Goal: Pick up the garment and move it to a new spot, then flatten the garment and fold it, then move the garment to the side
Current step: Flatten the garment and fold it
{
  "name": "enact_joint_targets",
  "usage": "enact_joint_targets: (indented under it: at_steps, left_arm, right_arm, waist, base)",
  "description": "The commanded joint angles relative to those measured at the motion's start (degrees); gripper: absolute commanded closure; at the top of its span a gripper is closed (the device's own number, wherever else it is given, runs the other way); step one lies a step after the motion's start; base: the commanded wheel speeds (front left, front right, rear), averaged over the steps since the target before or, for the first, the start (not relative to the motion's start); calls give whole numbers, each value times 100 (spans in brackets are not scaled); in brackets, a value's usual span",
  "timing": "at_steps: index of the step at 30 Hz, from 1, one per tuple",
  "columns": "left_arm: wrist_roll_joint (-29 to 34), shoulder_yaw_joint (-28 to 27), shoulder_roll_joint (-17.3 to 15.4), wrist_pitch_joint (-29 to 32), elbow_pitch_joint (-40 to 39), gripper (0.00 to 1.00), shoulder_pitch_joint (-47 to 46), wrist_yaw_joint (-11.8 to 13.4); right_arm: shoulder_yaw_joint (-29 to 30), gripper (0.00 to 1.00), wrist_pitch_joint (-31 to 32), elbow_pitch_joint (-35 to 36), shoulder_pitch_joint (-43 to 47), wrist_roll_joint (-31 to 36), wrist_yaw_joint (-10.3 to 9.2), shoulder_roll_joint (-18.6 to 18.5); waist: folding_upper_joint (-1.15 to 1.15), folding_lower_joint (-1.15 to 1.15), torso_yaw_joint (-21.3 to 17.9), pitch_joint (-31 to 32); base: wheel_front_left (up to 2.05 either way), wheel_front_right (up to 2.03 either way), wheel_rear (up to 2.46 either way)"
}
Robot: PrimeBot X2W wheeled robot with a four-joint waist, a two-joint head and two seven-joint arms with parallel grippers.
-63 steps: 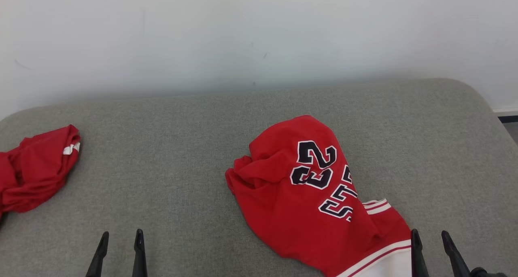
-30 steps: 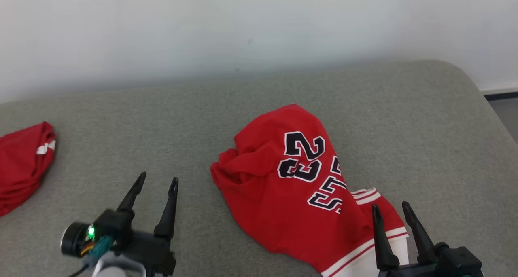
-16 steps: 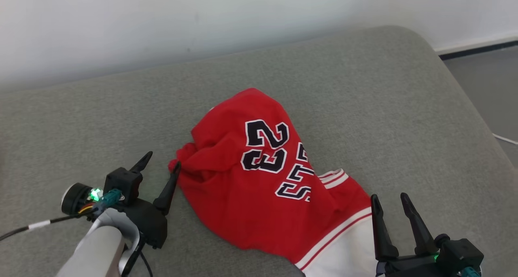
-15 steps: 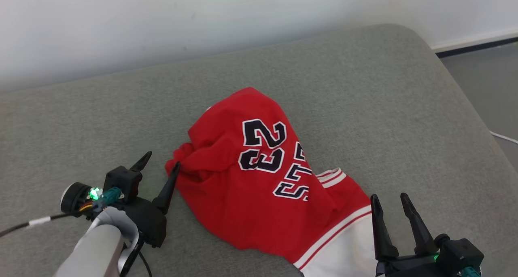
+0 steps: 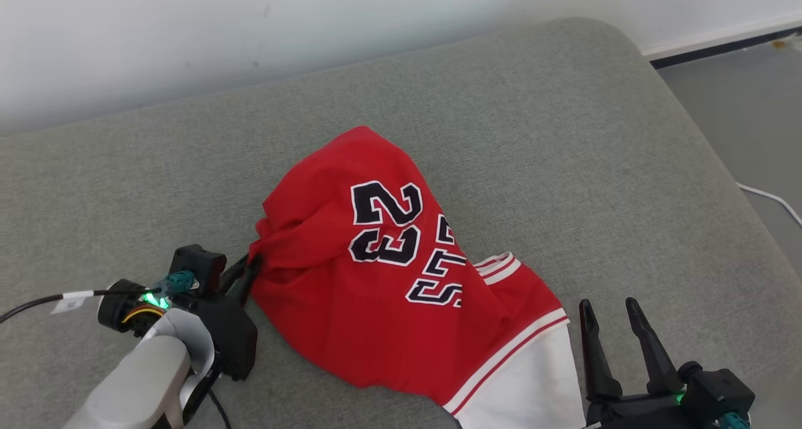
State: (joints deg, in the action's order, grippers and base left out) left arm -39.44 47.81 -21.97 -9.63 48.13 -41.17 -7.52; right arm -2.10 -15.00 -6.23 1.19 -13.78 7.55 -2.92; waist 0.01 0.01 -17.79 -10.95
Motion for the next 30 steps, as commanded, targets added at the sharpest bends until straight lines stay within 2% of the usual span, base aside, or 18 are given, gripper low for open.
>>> enact_joint_targets:
  at_steps: [1,6,11,15,22,26,30]
  left_arm:
    - [-140,121,29,-131,66,100,-43,9]
    - [-286,142,79,-410,92,100,-1,9]
    - [-330,-186,116,-558,-240,100,298,74]
    - [-265,-817,-41,-558,-1109,100,847,354]
    - [-412,-1824,-197,-561,-2850,100,2409,957]
    - [-566,-2262,-17,-561,-3655,100,3362,1257]
    - [-569,-2489,215,-563,-3914,100,4131,1374]
  right_arm:
    - [38,0,-21,15,63,58,-13,8]
    - [62,0,-21,0,142,142,-13,7]
    - [152,0,-21,-33,249,213,-13,8]
    - [196,0,-21,-58,306,257,-13,5]
    - [312,0,-21,-77,368,306,-13,6]
    - [328,0,-21,-121,334,340,-13,7]
    - [304,0,-21,-175,305,348,-13,6]
  waist:
    - [-1,-1,151,118]
    - [-1,-1,396,301]
    - [-1,-1,809,561]
    - [-1,-1,1129,722]
    - [-1,-1,1505,769]
    - [-1,-1,1588,710]
    - [-1,-1,1577,673]
  base:
    - [0,0,0]
    - [0,0,0]
    - [0,0,0]
    - [0,0,0]
    - [0,0,0]
    - [0,0,0]
    - [0,0,0]
